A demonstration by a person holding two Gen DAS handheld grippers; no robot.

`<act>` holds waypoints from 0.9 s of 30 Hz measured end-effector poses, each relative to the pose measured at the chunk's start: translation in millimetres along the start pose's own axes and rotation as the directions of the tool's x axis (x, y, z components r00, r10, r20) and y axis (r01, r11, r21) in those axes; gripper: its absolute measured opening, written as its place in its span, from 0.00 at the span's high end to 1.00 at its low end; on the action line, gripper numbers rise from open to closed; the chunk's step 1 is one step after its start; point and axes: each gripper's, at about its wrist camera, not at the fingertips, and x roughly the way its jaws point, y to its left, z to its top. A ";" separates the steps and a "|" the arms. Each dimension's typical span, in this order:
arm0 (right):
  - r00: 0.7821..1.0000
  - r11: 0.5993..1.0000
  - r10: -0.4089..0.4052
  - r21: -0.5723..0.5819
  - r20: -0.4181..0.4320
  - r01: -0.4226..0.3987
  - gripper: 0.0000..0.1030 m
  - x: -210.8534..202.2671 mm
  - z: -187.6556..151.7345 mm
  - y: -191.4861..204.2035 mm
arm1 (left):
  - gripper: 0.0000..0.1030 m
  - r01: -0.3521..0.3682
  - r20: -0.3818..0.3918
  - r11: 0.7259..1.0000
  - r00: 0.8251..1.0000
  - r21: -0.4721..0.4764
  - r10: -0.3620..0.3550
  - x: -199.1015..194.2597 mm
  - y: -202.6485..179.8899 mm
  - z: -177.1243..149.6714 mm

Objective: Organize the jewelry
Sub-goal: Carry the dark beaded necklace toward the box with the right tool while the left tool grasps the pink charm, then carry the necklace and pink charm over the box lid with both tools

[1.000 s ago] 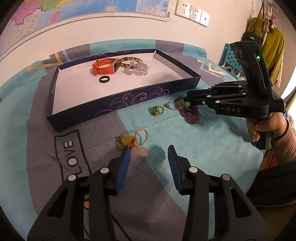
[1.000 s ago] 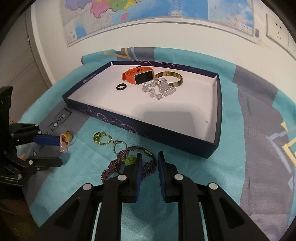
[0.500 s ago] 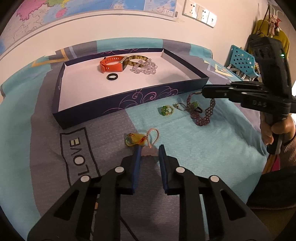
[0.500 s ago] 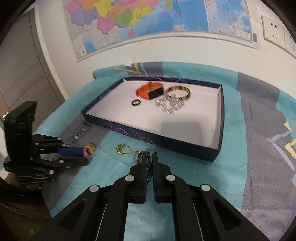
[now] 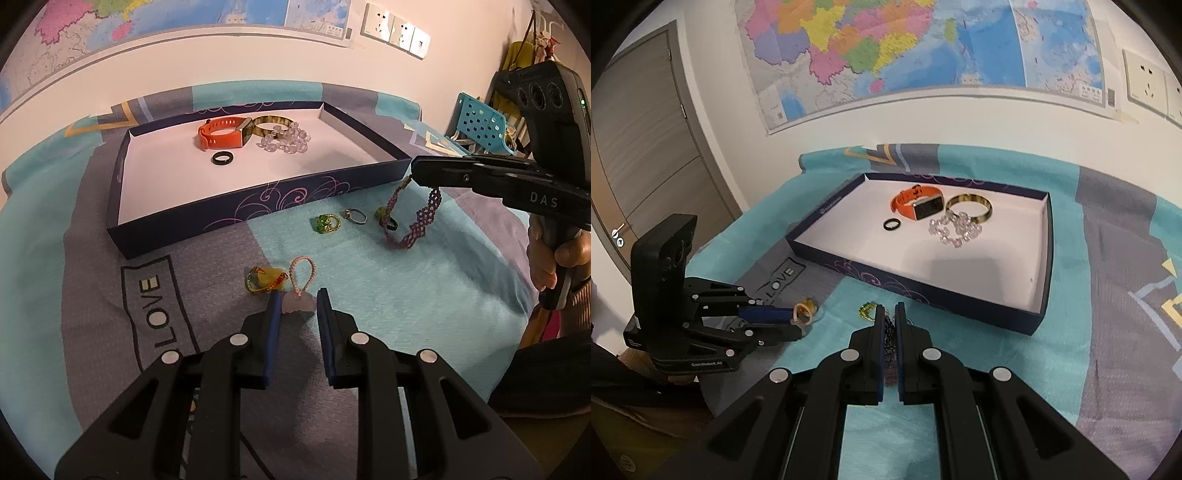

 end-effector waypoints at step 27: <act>0.998 1.000 -0.010 -0.019 0.058 0.011 0.96 -8.4 21.8 4.8 | 0.81 0.011 0.096 1.000 0.995 0.012 -0.012 -25.1 -3.6 25.3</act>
